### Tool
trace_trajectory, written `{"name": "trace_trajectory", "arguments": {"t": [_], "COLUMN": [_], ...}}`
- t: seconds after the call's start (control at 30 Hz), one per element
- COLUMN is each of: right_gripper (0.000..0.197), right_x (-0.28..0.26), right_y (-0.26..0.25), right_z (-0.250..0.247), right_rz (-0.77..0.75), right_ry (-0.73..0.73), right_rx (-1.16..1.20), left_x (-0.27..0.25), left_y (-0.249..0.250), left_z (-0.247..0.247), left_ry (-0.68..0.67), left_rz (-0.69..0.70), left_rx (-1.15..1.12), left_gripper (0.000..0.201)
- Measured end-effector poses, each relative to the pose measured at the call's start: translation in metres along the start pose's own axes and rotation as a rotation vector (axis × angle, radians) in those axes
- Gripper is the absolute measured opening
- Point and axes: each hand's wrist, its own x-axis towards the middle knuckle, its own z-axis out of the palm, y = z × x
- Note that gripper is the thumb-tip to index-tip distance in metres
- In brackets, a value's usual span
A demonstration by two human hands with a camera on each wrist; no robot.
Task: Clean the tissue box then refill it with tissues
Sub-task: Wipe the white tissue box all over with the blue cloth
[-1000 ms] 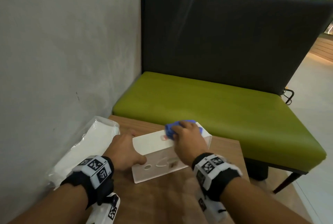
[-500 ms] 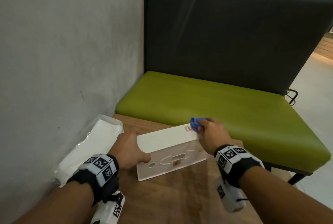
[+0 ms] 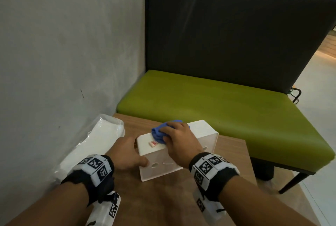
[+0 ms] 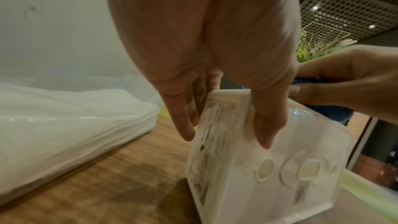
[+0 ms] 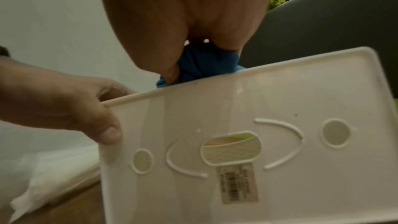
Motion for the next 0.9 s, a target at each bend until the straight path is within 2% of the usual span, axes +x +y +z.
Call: {"name": "trace_trajectory", "arguments": {"t": [0.1,0.27,0.37,0.47,0.6,0.8,0.9], "right_gripper": [0.028,0.027,0.028,0.028,0.031,0.038,0.031], "right_x": [-0.002,-0.007,-0.009,-0.009,-0.001,-0.012,-0.030], "right_y": [0.025,0.077,0.079,0.055,0.011,-0.031,-0.040], "right_z": [-0.015,-0.048,-0.046,-0.026,-0.009,0.010,0.014], "right_rz": [0.082,0.429,0.513,0.451,0.375,0.118,0.015], "right_ry": [0.081,0.361,0.357,0.234,0.111,-0.064,-0.071], "right_rx": [-0.015,0.001,0.003,0.039,0.094,0.064,-0.007], "left_x": [0.001,0.006,0.009,0.012,0.015,0.030,0.031], "left_y": [0.000,-0.008,-0.008,0.003,0.009,-0.015,-0.018], "left_z": [0.001,-0.006,-0.007,-0.005,0.002,0.008,0.010], "left_ry": [0.014,-0.032,-0.015,-0.026,-0.009,0.065,0.088], "left_rz": [0.018,0.022,-0.017,-0.061,-0.134,-0.240,-0.255], "left_rx": [-0.023,-0.140,-0.245,-0.299,-0.329,-0.405,-0.419], "left_gripper": [0.067,0.045,0.027,0.026,0.043,0.071,0.066]}}
